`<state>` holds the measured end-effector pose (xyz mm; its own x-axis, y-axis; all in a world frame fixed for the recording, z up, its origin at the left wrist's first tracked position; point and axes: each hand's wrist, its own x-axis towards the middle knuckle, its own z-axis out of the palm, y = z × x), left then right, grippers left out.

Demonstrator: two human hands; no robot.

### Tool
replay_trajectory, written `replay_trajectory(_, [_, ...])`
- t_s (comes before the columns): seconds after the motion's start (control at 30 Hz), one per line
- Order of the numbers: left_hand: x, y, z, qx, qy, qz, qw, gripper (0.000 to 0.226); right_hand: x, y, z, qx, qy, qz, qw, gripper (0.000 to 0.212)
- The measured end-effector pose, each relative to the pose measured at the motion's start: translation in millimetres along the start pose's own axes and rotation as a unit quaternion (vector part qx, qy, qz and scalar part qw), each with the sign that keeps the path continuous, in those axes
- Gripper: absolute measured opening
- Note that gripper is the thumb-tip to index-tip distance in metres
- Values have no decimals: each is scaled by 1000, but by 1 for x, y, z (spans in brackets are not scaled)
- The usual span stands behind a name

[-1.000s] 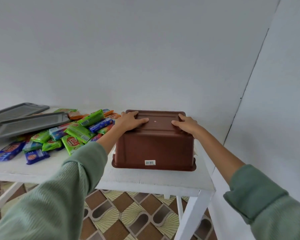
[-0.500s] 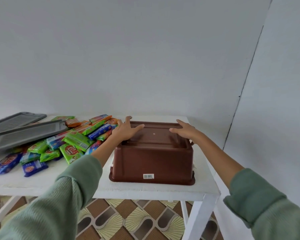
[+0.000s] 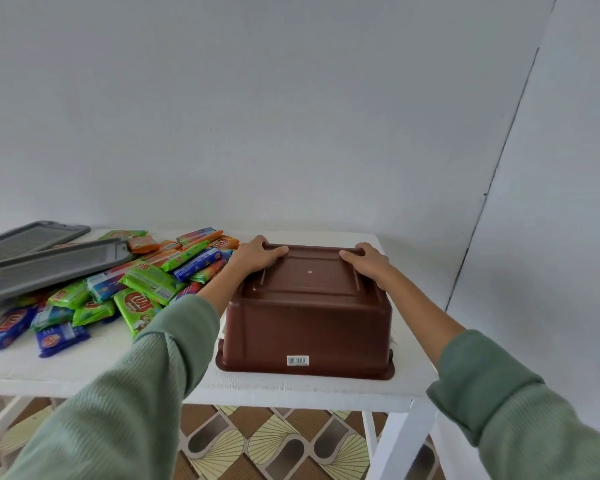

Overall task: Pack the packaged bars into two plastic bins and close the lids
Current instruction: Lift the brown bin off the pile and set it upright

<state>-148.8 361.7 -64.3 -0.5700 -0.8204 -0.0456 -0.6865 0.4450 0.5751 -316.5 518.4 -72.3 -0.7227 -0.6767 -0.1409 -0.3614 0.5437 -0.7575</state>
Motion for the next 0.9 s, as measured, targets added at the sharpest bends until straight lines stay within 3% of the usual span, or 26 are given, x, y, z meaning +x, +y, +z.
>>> replay_trajectory(0.1, [-7, 10, 0, -43, 37, 16, 998, 57, -4, -6, -11, 14, 51, -24, 998, 49])
replay_trajectory(0.2, [-21, 31, -5, -91, 127, 59, 986, 56, -16, -21, -31, 16, 121, -63, 990, 44])
replay_trajectory(0.4, [-52, 56, -2, -199, 285, 203, 915, 33, -42, -25, -46, 172, 263, -186, 931, 30])
replay_trajectory(0.5, [-67, 43, 16, -209, 323, 231, 894, 19, -51, 0, -33, 221, 298, -185, 910, 23])
replay_trajectory(0.57, [-74, 33, 22, -225, 353, 201, 885, 23, -56, 20, -21, 237, 317, -147, 907, 28])
replay_trajectory(0.73, [-67, 14, 12, -206, 291, 97, 929, 58, -53, 34, -17, 188, 300, -122, 927, 31])
replay_trajectory(0.9, [-50, 22, 14, -124, 188, 87, 971, 62, -34, 14, -39, 97, 242, -87, 961, 60])
